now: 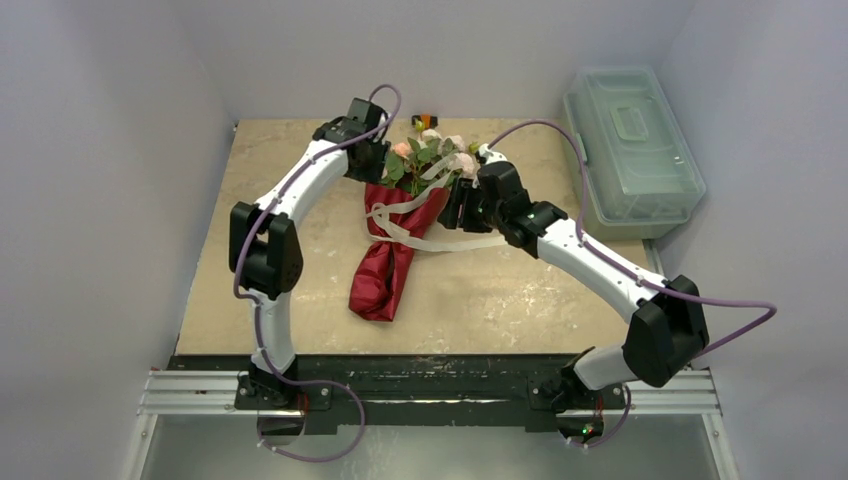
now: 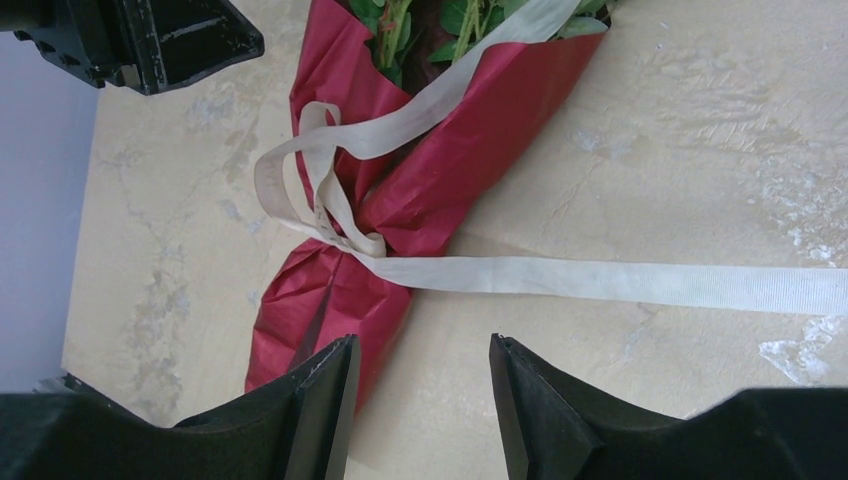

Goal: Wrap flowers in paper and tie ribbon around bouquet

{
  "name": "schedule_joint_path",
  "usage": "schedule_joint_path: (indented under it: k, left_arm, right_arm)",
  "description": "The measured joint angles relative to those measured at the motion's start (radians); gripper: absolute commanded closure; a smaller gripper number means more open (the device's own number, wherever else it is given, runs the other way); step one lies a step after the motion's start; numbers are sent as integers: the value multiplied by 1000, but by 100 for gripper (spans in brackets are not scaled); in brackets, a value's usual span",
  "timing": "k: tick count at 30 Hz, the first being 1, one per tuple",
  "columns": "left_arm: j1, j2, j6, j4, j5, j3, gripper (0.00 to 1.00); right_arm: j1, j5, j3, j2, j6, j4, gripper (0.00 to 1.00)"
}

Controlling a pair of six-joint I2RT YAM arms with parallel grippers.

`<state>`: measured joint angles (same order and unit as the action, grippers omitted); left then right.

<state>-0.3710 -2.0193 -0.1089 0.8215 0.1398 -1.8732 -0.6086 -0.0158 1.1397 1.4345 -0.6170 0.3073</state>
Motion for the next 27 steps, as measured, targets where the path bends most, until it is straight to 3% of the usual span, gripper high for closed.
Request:
schedule_joint_path:
  k: [5, 27]
  left_arm:
    - [0, 0, 15, -3, -13, 55, 67]
    - [-5, 0, 13, -151, -102, 228, 65]
  right_arm:
    - [0, 7, 0, 1, 5, 32, 42]
    - [0, 7, 6, 34, 47, 94, 42]
